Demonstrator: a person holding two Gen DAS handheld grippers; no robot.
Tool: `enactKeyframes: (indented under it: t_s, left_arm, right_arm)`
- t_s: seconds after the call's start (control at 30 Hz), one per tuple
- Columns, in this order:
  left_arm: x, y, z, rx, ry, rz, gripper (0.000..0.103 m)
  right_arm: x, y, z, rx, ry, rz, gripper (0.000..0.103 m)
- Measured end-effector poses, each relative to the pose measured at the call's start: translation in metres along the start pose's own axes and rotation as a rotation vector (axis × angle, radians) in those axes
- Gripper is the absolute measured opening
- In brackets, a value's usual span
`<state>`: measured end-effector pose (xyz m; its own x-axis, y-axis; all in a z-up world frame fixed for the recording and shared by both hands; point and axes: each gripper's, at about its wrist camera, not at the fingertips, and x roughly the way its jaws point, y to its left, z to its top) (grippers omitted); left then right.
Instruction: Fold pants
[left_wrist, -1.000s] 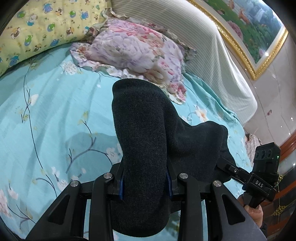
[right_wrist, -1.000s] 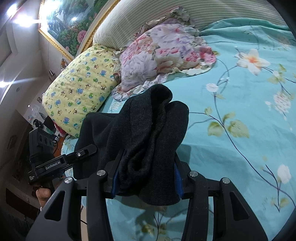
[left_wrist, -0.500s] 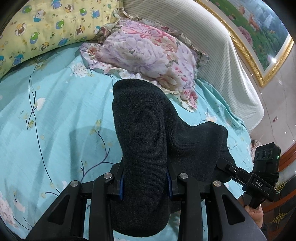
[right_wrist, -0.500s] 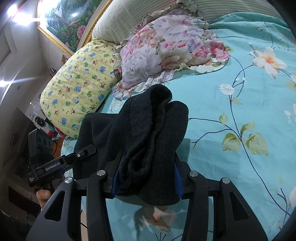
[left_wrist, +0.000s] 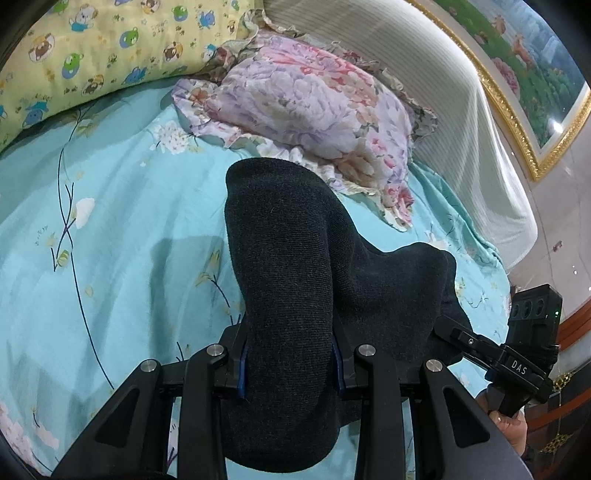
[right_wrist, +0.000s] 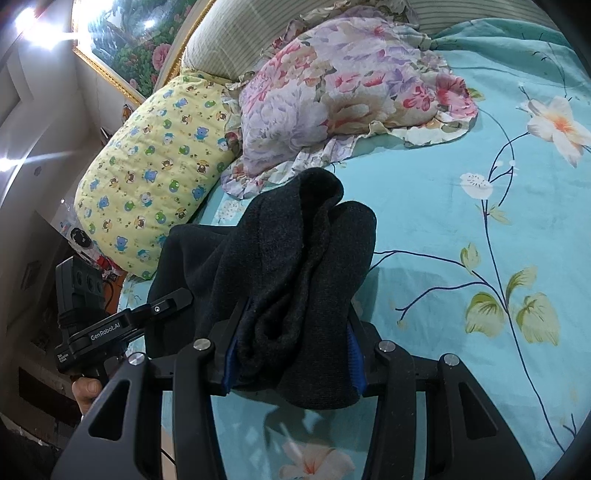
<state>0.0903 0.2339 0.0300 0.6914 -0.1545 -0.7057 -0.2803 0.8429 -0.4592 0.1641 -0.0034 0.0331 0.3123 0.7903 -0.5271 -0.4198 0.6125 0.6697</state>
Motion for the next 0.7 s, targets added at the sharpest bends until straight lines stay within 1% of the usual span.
enactKeyframes:
  t_s: [0.3,0.4,0.47,0.53,0.57,0.7]
  left_arm:
    - [0.011,0.007,-0.002,-0.004,0.019,0.005,0.035]
    - [0.014,0.010,-0.003,-0.009,0.026,0.007,0.039]
    - [0.016,0.014,-0.005,-0.017,0.031,0.011,0.045]
    - [0.019,0.019,-0.007,-0.024,0.036,0.008,0.049]
    - [0.020,0.020,-0.008,-0.026,0.037,0.012,0.054]
    - [0.021,0.025,-0.010,-0.026,0.036,0.019,0.062]
  right_arm:
    - [0.014,-0.012,-0.002,0.018,0.024,-0.002,0.049]
    - [0.016,-0.015,-0.003,0.021,0.030,-0.004,0.050]
    - [0.017,-0.017,-0.004,0.025,0.032,-0.006,0.051]
    - [0.019,-0.020,-0.005,0.033,0.032,-0.007,0.055]
    - [0.019,-0.020,-0.006,0.034,0.032,-0.006,0.056]
    - [0.020,-0.023,-0.008,0.032,0.031,-0.008,0.059]
